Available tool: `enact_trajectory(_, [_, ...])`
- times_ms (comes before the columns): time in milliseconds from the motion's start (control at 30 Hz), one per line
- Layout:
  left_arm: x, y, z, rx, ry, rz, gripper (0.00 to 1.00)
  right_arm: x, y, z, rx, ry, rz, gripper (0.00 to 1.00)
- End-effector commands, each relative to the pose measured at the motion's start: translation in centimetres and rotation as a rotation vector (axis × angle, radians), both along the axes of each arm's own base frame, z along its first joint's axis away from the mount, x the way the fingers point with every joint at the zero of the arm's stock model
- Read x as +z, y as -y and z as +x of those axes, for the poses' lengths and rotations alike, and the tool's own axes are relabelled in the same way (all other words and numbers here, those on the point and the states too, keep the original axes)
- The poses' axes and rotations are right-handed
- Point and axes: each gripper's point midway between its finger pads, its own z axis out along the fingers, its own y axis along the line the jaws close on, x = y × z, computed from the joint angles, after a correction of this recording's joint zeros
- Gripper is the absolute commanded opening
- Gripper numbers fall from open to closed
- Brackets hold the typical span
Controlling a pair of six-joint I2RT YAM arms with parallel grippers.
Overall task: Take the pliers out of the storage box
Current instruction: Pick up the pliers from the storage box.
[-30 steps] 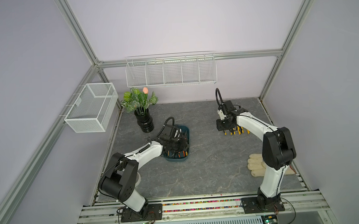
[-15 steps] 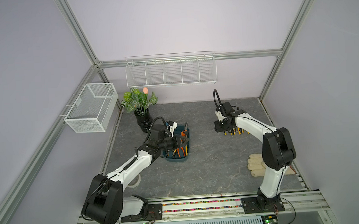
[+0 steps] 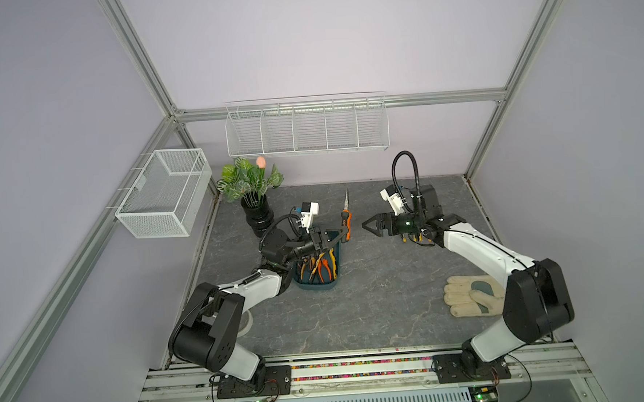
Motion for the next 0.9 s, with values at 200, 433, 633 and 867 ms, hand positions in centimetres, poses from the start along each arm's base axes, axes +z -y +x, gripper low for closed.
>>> enact_trajectory(200, [2.7,-0.7,-2.2,-0.074,0.057,-0.105,0.00,8.8,-2.6,-1.4,0.149,0.127,0.353,0.89])
enact_trajectory(433, [1.5,0.0,-2.7,-0.103,0.028,-0.088,0.00,10.9,-3.3,-0.9,0.172,0.162,0.358,0.89])
enact_trajectory(633, [1.5,0.8,-2.8,-0.123,0.027,-0.087,0.00,10.1,-4.3,-0.3,0.174,0.139,0.296,0.99])
enact_trajectory(867, [1.5,1.6,-3.0,-0.142,0.027,-0.086,0.00,8.5,-4.9,1.7,0.142,0.107,0.283,0.93])
